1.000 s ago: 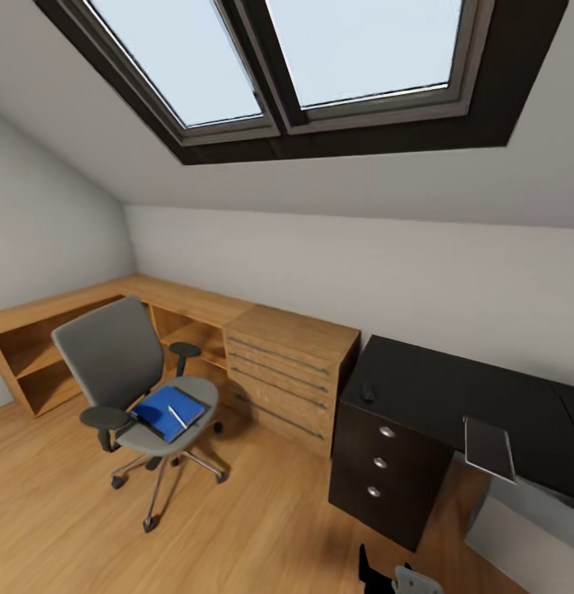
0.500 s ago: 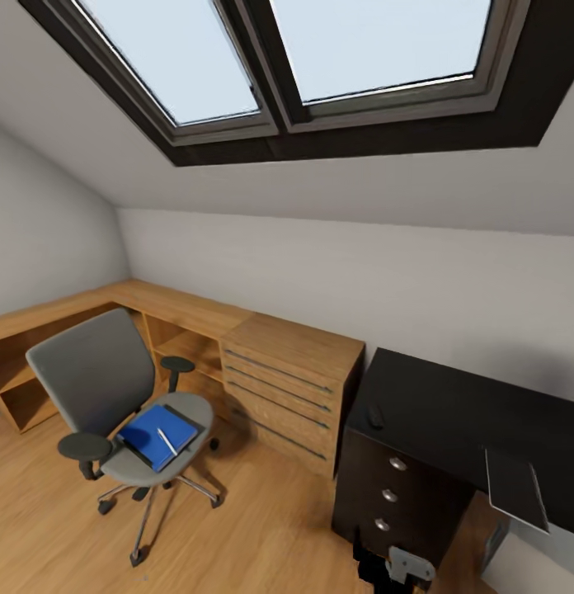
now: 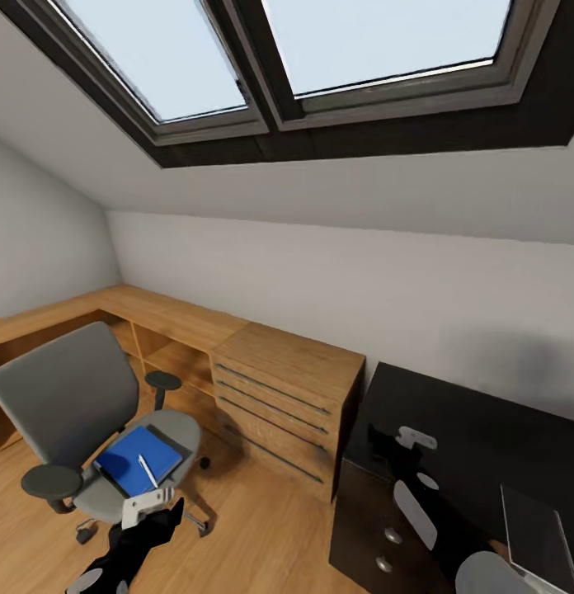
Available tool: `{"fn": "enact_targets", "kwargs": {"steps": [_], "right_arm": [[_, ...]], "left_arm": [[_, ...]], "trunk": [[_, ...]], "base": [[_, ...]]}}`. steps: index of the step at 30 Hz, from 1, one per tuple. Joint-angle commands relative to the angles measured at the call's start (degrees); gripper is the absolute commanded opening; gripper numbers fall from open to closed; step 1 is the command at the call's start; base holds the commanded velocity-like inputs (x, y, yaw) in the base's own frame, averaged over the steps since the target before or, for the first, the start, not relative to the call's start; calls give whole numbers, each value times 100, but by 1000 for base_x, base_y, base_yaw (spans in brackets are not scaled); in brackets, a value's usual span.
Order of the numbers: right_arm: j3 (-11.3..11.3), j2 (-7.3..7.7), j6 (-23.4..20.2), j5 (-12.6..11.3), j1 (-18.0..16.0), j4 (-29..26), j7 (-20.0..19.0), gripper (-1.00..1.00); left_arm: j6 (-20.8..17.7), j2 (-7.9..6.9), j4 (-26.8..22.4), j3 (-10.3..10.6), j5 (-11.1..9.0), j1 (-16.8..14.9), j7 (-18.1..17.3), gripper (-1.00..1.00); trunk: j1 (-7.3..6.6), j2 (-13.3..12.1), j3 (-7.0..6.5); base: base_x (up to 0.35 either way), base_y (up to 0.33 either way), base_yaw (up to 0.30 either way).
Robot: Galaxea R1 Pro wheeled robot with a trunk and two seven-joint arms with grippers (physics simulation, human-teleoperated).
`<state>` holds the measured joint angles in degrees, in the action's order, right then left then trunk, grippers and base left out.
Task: In the bedroom, organize the workspace by keeping the computer under the desk, ensuring the monitor is on the desk, placing the keyboard on the desk next to the monitor, placing the mouse on the desk next to the keyboard, moving the folder from the swivel chair onto the desk next to the mouse, stacking the notebook on top of the folder with the pen on top of the notebook, and positioning the swivel chair next to the desk.
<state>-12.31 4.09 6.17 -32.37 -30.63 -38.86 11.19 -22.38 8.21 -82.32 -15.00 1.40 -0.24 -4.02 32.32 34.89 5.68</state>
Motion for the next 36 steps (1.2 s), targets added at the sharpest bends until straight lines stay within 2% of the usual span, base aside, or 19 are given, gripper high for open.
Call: {"fn": "enact_targets", "kwargs": {"steps": [1, 2, 4, 6, 9, 12, 16, 17, 20, 22, 25, 33, 36], "right_arm": [[-51, 85, -506, -15, -166, -45, 170, 100], [-51, 113, -712, 61, -231, -36, 218, 100], [-51, 131, -844, 166, -273, 15, 250, 100], [-40, 137, -988, 434, -323, 250, 293, 100], [-30, 136, -937, 513, -335, 366, 303, 100], [-33, 136, -618, 590, -345, 544, 303, 100], [-46, 136, -544, 659, -348, 659, 300, 100], [-56, 128, -528, 871, -354, 839, 297, 100], [-64, 112, -533, 1086, -355, 922, 292, 100], [-78, 52, -560, 1353, -356, 965, 277, 100], [-83, -52, -733, 1521, -356, 977, 273, 100], [-80, -148, -1308, 1675, -356, 985, 267, 100], [-79, -159, -1456, 1694, -356, 985, 262, 100]], "left_arm": [[-278, 38, -154, 35, -1, -3, -37, 100], [-367, 52, -175, 74, -13, -3, -32, 100], [-413, 60, -146, 119, -21, -3, -28, 100], [-392, 64, -31, 185, -34, -3, -22, 100], [-358, 55, -2, 196, -38, -3, -23, 100], [-327, 44, 0, 205, -42, -3, -28, 100], [-322, 42, -2, 207, -48, -3, -28, 100], [-323, 41, -67, 207, -51, -3, -33, 100], [-326, 46, -164, 208, -51, -3, -36, 100], [-330, 47, -236, 195, -55, -3, -37, 100], [-334, 47, -330, 178, -58, -3, -37, 100], [-350, 49, -537, 160, -89, -3, -34, 100], [-356, 49, -581, 137, -221, -3, -30, 100]], "trunk": [[-17, -34, -9], [-39, -74, -27], [-61, -114, -45], [-61, -114, -45], [-61, -114, -45], [-61, -114, -45], [-61, -114, -45], [-61, -114, -45], [-61, -114, -45], [-61, -114, -45], [-61, -114, -45], [-61, -114, -45], [-39, -74, -27]], "base": [[322, -111, 0], [322, -119, 0], [322, -124, 0], [322, -131, 0], [322, -133, 0], [311, -96, 0], [186, -25, 0], [33, -4, 0], [19, -2, 0], [7, -1, 0], [3, 0, 0], [0, 0, 0], [0, 0, 0]]}}
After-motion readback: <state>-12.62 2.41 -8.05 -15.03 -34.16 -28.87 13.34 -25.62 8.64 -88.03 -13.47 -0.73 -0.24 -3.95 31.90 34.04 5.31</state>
